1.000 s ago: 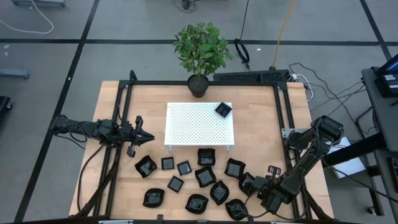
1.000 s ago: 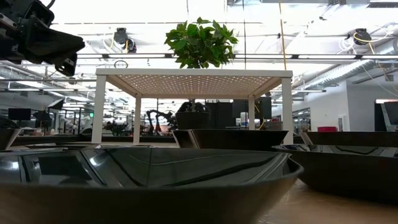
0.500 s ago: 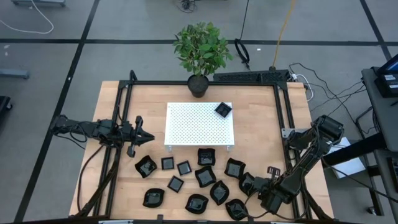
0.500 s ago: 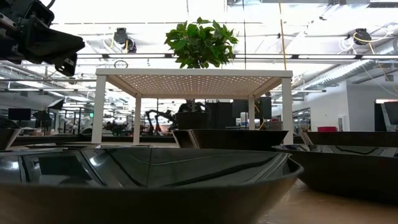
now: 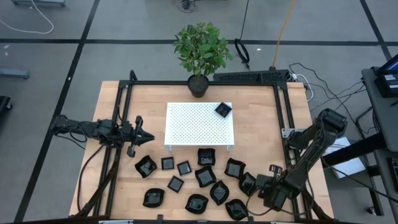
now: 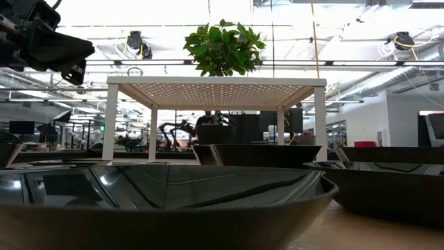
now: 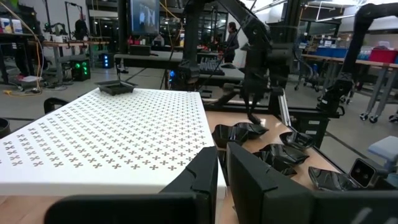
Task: Pick & Place Mini shaped plates
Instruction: Stack the black square plate on top of the black square plate on the shelf
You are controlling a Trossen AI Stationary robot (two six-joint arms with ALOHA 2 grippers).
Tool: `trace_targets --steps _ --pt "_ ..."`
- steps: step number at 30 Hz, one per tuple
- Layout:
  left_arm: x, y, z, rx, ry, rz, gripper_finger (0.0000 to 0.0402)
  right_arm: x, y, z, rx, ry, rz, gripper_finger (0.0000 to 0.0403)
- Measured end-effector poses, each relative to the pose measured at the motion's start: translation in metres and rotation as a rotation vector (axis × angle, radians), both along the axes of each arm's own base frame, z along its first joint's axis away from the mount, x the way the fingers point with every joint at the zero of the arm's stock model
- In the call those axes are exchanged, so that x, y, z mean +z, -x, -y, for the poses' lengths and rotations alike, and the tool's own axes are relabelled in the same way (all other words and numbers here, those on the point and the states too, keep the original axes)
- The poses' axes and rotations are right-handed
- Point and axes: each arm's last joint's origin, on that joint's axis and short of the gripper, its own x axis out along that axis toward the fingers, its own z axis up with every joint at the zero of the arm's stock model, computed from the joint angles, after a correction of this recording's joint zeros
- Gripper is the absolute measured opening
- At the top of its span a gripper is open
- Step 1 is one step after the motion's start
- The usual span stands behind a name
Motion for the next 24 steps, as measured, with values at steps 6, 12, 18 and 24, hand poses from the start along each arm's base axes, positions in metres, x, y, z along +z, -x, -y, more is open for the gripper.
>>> trace_targets --steps 6,12,18,24 --pt "0.0 0.0 0.0 0.0 0.0 0.0 0.0037 0.029 0.007 0.016 -0.031 -0.028 0.101 0.0001" --pt "0.0 0.0 0.0 0.0 0.0 0.0 0.0037 0.052 0.012 0.028 -0.057 -0.065 0.216 0.0" --pt "0.0 0.0 0.0 0.0 0.0 0.0 0.0037 0.04 0.016 0.033 -0.065 -0.076 0.199 0.0031" --pt "0.0 0.0 0.0 0.0 0.0 0.0 0.0037 0.003 0.018 0.032 0.015 -0.17 0.222 0.0115"
